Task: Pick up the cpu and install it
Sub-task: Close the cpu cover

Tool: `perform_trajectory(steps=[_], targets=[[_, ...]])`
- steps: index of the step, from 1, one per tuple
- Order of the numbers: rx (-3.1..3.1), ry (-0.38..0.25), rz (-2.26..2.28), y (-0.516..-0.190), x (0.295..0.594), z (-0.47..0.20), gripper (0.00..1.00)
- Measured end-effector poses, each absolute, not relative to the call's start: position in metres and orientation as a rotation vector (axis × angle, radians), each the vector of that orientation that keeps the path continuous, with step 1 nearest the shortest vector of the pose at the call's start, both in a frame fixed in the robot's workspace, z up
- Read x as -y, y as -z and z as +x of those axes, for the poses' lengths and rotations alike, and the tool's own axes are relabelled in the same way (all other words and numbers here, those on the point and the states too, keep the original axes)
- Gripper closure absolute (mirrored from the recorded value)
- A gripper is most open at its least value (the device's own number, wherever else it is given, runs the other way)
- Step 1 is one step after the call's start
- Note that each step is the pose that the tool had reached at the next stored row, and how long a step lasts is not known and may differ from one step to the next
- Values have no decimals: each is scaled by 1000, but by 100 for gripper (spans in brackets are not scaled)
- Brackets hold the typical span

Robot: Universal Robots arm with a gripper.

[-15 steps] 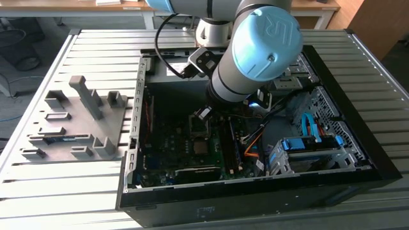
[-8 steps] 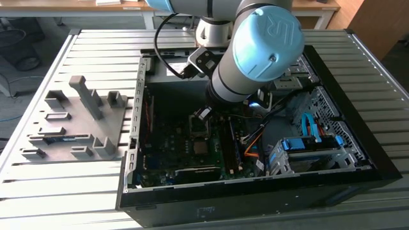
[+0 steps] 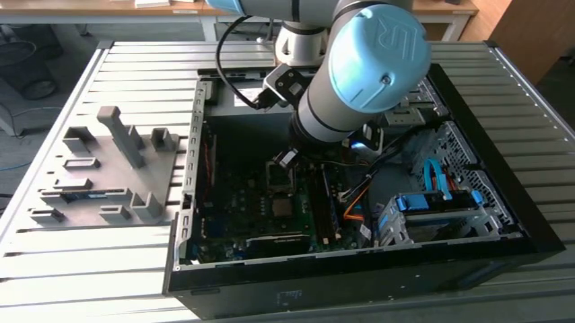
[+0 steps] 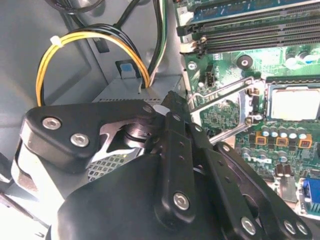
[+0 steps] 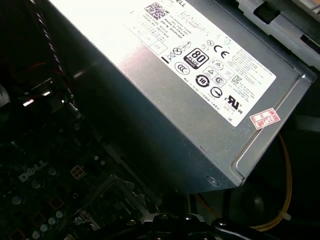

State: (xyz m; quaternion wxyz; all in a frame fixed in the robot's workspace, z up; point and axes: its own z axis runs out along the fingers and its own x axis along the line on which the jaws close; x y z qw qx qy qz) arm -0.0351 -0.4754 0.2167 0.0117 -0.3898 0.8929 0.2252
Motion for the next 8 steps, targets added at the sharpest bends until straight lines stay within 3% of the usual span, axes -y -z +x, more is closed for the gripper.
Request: perform_trajectory(steps=[8], targets=[[-2777, -704, -1242, -217, 476, -35, 90]])
